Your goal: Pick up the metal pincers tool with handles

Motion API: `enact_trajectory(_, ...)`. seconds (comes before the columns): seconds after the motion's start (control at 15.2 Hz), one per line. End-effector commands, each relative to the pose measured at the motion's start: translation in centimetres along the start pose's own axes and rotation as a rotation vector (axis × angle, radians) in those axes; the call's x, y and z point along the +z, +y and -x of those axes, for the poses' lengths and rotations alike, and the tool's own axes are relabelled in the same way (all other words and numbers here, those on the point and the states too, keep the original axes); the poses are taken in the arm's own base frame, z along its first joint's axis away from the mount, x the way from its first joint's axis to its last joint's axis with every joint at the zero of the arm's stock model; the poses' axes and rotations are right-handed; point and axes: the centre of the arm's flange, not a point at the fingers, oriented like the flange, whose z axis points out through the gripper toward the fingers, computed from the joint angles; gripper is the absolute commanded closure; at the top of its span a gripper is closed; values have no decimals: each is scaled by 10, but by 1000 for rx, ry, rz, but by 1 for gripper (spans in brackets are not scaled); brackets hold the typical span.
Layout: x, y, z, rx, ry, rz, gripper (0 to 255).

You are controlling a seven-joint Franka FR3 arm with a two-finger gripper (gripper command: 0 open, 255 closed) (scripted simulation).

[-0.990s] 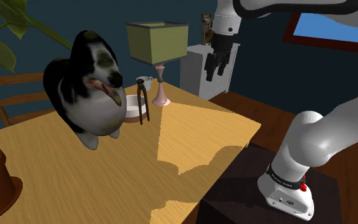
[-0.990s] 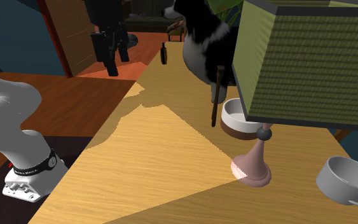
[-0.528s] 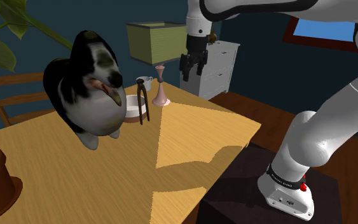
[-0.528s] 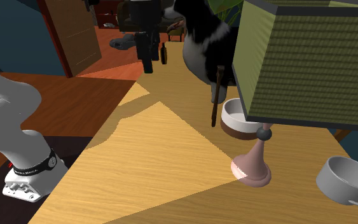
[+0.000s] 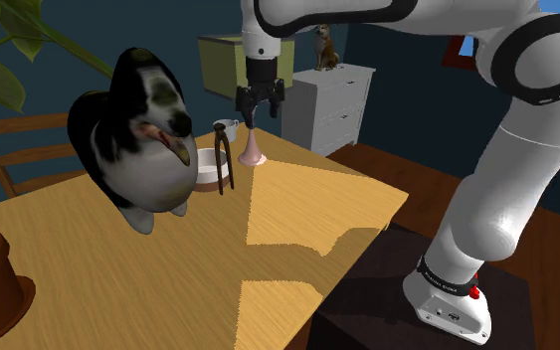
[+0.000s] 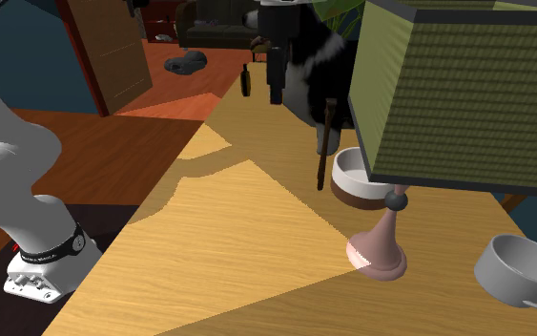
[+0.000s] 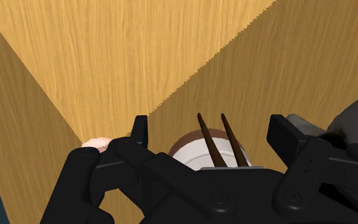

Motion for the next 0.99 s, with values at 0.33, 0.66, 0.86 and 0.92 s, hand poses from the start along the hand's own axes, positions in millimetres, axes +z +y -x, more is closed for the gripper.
enact_trajectory(0.33, 13, -45, -82, 27, -10, 14, 0)
enact_trajectory(0.66, 29, -62, -112, 37, -14, 19, 0)
enact_trajectory(0.86, 45, -62, -111, 37, -14, 19, 0)
enact_trajectory(0.92, 50, -62, -111, 37, -14, 19, 0)
